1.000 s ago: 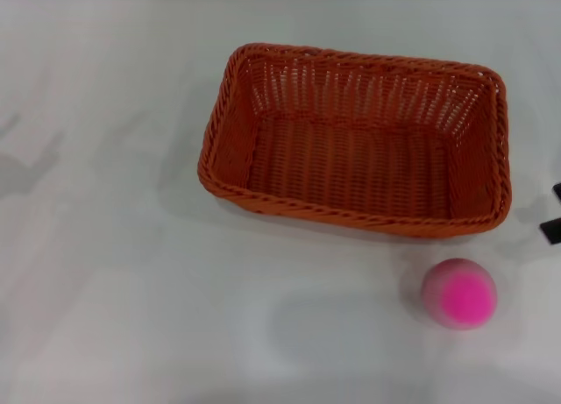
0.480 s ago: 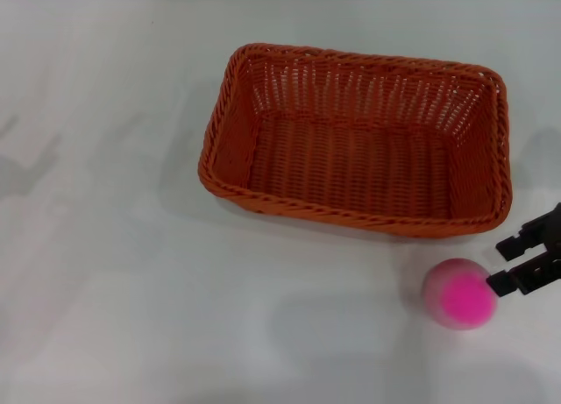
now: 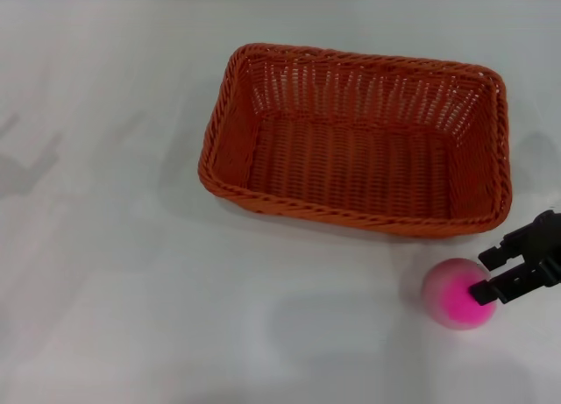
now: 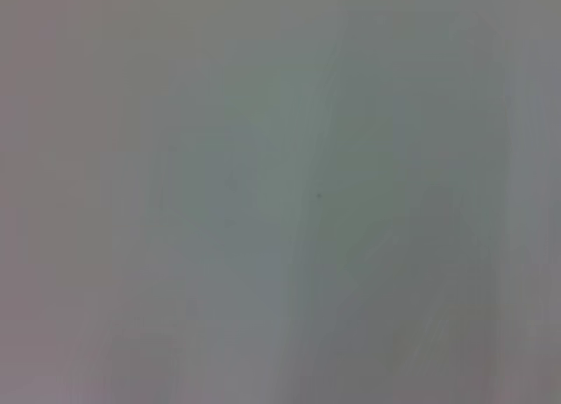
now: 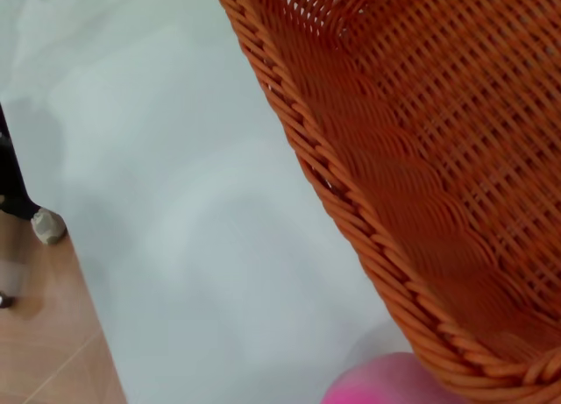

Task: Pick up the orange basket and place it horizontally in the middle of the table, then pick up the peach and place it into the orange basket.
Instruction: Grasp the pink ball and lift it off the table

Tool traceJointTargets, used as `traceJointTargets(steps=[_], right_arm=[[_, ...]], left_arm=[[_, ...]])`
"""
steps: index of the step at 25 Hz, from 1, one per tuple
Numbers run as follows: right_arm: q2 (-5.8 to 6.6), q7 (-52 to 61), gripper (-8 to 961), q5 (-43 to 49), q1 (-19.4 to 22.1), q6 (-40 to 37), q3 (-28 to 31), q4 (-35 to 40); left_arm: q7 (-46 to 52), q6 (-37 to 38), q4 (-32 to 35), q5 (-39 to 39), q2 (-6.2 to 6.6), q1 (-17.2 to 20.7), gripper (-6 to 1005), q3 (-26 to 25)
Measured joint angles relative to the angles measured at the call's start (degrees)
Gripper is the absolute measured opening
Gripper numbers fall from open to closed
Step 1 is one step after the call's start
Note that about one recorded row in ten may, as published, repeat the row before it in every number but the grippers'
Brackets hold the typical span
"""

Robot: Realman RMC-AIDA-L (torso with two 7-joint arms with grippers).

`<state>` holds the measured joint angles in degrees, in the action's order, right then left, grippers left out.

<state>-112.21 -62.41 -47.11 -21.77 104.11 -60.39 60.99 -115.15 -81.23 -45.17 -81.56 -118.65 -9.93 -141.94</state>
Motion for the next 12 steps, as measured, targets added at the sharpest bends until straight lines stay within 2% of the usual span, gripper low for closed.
traceJointTargets(steps=[5, 12], right_arm=[[-1.19, -0.5, 735, 2.4, -0.2, -1.1, -0.4, -0.9], [-2.54, -3.2, 496, 4.3, -0.6, -0.8, -0.5, -0.6]], left_arm=[[-0.2, 0.0, 0.0, 0.1, 0.0, 0.2, 749, 0.0], [-0.2, 0.2, 0.1, -0.2, 0.0, 0.3, 748, -0.1]])
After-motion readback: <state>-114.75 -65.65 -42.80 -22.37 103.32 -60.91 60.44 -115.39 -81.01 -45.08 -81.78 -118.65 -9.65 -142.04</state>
